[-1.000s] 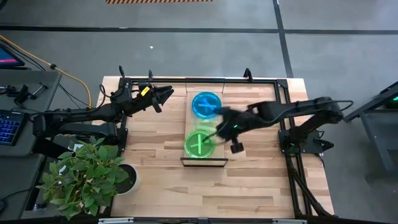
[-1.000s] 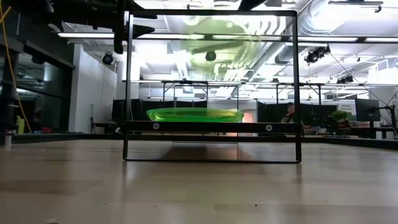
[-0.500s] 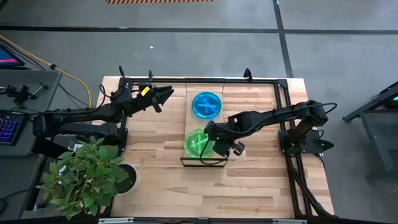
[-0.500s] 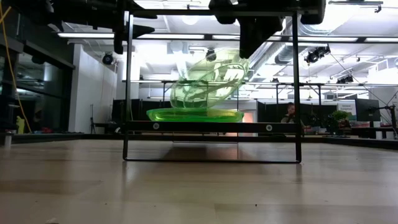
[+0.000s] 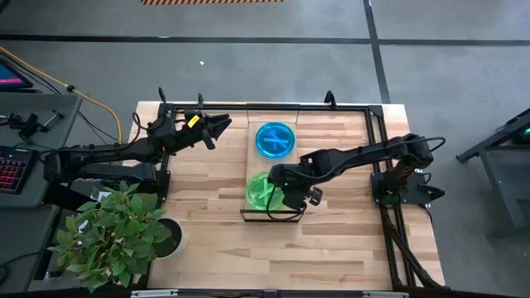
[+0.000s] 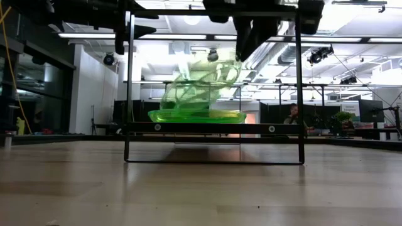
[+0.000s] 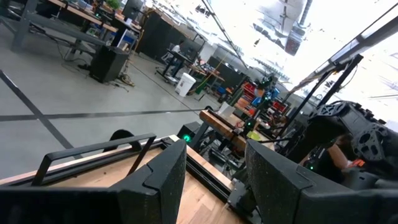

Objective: Place and stack plates onto a shelf
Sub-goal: Stack the green plate on top of the green plate on the shelf, then adjust the stacked green plates on the shelf

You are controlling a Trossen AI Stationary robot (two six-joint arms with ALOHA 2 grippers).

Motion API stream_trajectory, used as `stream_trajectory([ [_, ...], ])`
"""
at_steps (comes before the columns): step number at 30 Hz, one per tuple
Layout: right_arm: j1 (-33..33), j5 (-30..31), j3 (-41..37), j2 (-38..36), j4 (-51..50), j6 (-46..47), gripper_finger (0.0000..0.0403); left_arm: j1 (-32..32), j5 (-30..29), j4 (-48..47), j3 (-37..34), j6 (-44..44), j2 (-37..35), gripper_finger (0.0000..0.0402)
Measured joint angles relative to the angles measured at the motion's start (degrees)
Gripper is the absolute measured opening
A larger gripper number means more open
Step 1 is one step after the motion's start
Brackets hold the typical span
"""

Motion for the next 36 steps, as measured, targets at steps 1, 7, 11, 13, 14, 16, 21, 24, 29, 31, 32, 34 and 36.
stream_trajectory([
  [1, 0.0, -0.01, 0.0, 0.41, 0.2, -0.42, 0.0, 0.0, 0.0, 0.0, 0.0, 0.0, 0.0, 0.0156],
  [7, 0.0, 0.02, 0.0, 2.65, 1.72, -1.72, 0.0, 0.0, 0.0, -0.05, 0.0, -0.07, 0.0, 0.0156],
  [11, 0.0, 0.17, 0.0, 3.25, 3.7, -1.63, 0.0, 0.0, 0.0, -0.09, 0.0, -0.07, -0.02, 0.0156],
  [13, 0.0, 0.0, 0.0, 3.26, 4.09, -1.58, 0.0, -0.01, 0.0, -0.08, 0.0, -0.08, -0.01, 0.0156],
  [14, 0.0, 0.0, 0.0, 3.25, 4.53, -1.38, 0.0, 0.0, 0.0, -0.11, 0.0, -0.05, -0.01, 0.0156],
  [16, 0.0, -0.02, 0.0, 3.25, 5.07, 0.61, 0.0003, 0.0, 0.0, -0.07, 0.0, -0.04, -0.01, 0.0156],
  [21, -0.36, -1.52, 0.0, 3.24, 6.24, 5.01, 0.0041, 0.0, 0.0, -0.13, 0.0, 0.01, 0.0, 0.0156],
  [24, -0.57, -1.64, 0.0, 3.24, 6.63, 5.83, 0.0082, 0.0, -0.02, -0.14, 0.0, 0.03, -0.01, 0.0156],
  [29, -0.66, 1.28, 0.0, 3.24, 6.96, 5.72, 0.015, -0.02, -0.02, -0.15, 0.0, 0.06, 0.0, 0.0156],
  [31, -0.66, 4.01, 0.0, 3.24, 6.99, 5.65, 0.0171, 0.0, 0.0, -0.15, 0.0, 0.06, -0.02, 0.0156],
  [32, -0.66, 5.29, 0.04, 3.24, 6.88, 5.65, 0.0179, 0.0, -0.02, -0.15, 0.0, 0.06, -0.02, 0.0156],
  [34, -0.66, 6.95, 0.46, 3.24, 6.28, 6.07, 0.0193, 0.0, -0.02, -0.15, 0.0, 0.06, -0.01, 0.0156],
  [36, -0.76, 8.03, 1.33, 3.24, 5.2, 7.06, 0.0199, -0.01, -0.02, -0.17, 0.0, 0.06, -0.02, 0.0156],
])
